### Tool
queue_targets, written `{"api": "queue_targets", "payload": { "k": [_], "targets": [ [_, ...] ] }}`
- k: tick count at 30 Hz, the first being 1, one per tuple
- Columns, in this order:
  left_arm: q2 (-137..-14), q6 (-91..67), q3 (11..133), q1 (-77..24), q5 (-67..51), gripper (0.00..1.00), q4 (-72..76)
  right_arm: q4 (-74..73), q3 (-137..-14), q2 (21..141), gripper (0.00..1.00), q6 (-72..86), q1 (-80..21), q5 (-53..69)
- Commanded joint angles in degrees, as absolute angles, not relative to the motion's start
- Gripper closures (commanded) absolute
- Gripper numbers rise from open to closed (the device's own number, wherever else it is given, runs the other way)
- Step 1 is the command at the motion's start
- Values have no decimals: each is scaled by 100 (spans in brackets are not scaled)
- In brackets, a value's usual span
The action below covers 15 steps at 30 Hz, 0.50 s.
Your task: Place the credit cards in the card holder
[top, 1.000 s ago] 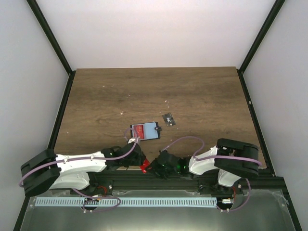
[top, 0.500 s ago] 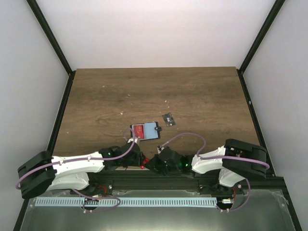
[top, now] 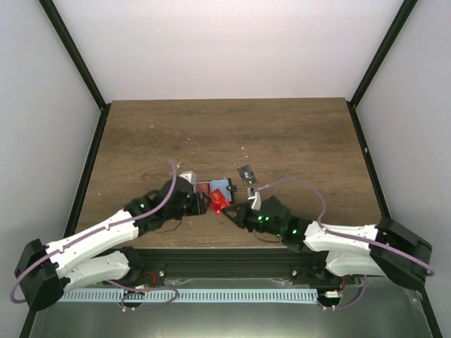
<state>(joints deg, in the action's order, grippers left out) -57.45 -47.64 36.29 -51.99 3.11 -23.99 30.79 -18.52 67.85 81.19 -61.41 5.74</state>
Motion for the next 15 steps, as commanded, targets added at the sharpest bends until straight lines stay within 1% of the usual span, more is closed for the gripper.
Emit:
{"api": "queue_targets", "payload": {
  "k": [1, 7, 10, 15],
  "targets": [
    [-5812, -4181, 4235, -4563, -124, 49, -2445, 2830, -1898, 6144, 99, 7312, -5376, 518],
    [-6178, -3884, 4826, -3772, -1026, 47, -1622, 3092, -2211, 5851, 99, 6867, -4132, 1094],
    [-6375, -3950, 4864, -3477, -1774, 46, -807, 3660, -2363, 6034, 99, 6856, -3725, 1493],
    [-6845, -4306, 4802, -3140, -3131, 46, 692, 4689, -2656, 6594, 99, 7010, -3375, 2173]
  ]
}}
